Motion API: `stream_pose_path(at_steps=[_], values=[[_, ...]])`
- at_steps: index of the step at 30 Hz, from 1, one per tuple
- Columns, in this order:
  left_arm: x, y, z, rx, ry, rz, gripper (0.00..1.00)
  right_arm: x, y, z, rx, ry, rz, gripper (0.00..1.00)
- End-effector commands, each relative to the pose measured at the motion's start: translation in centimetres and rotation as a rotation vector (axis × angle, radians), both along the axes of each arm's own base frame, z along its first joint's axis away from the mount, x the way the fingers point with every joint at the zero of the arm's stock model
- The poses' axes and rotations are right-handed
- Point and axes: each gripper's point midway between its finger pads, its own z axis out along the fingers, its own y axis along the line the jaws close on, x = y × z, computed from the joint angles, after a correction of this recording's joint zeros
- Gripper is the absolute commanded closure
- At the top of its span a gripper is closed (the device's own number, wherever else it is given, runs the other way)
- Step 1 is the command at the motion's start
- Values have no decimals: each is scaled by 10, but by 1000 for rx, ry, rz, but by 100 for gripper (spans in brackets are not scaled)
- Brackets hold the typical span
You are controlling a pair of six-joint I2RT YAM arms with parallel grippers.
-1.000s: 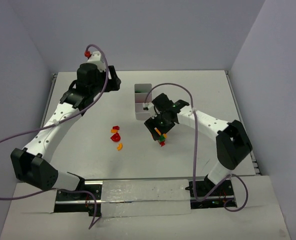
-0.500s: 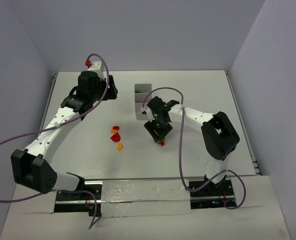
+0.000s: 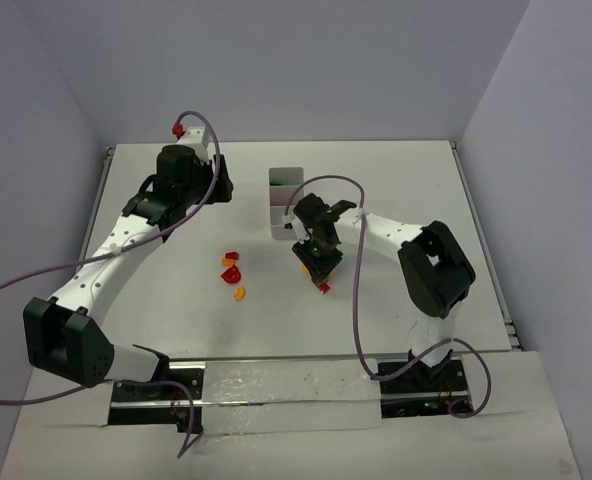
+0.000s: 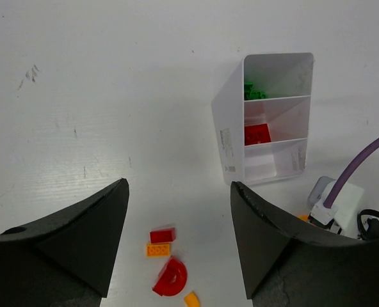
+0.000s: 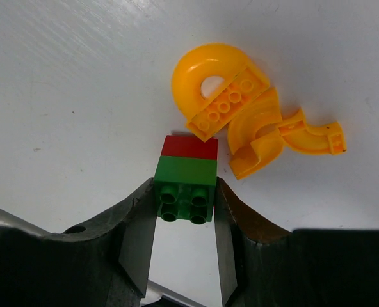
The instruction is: Sort the legos into containers by color
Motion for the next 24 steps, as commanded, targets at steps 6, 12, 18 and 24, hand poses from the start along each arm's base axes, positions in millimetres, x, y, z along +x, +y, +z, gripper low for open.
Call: stream_pose_path(at_steps=[6, 12, 18, 24], values=[[-70, -50, 15, -160, -12, -660, 20, 13, 55, 154, 475, -239, 147, 100], [-135, -76, 27, -350, -21, -1021, 8, -12, 82, 210, 734, -221, 305, 100], [-159, -81, 31, -408, -68, -1167, 9, -30, 95, 240, 887, -195, 387, 100], [-175, -84, 33, -467, -59, -1237, 15, -46, 101, 252, 961, -121, 434, 100]])
